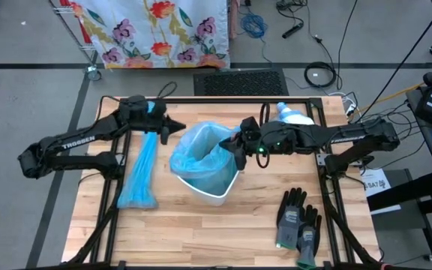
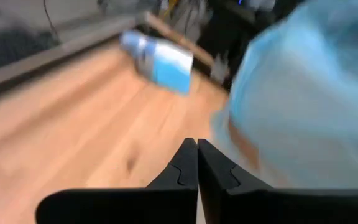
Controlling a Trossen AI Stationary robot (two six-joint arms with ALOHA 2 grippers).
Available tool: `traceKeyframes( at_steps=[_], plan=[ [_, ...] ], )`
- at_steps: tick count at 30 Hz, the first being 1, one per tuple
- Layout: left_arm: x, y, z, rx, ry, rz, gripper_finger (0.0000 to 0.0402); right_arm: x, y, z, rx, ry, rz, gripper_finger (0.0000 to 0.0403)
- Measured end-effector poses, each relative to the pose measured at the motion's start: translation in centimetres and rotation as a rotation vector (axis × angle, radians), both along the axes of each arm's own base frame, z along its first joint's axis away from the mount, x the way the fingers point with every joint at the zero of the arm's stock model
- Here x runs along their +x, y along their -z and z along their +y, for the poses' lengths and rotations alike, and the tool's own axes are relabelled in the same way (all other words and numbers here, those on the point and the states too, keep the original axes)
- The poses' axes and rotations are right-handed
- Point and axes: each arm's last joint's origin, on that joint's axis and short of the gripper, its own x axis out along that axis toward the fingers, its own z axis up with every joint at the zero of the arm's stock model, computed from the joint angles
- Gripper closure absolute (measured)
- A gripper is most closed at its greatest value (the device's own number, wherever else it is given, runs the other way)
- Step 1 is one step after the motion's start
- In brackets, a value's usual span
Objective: Place trash/remove bag and relplace
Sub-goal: Remove the blue trash bag from the white trash bin
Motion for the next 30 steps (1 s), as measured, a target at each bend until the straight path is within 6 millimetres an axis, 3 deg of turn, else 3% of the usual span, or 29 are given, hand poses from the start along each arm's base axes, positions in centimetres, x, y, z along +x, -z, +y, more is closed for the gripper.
traceKeyframes(
  at_steps=[6,10,15,22,30],
  plan=[
    [0.2,0.5,-1.3,-0.112,0.315,-0.001,0.0402,0.0,0.1,-0.7,-0.001,0.022,0.01,0.0403],
    [1.0,1.1,-2.0,-0.146,0.387,0.024,0.0402,0.0,0.1,-0.8,-0.001,0.027,0.011,0.0403],
    [1.7,0.3,-2.8,-0.115,0.484,-0.056,0.0402,0.0,0.1,-0.8,-0.001,0.025,0.012,0.0403],
    [2.2,-2.1,-2.8,-0.057,0.481,-0.261,0.0402,0.0,0.1,-0.6,-0.001,0.019,0.013,0.0403],
    [2.3,-3.2,-2.7,-0.044,0.432,-0.353,0.0402,0.2,0.4,0.2,-0.002,-0.006,0.021,0.0403]
  ],
)
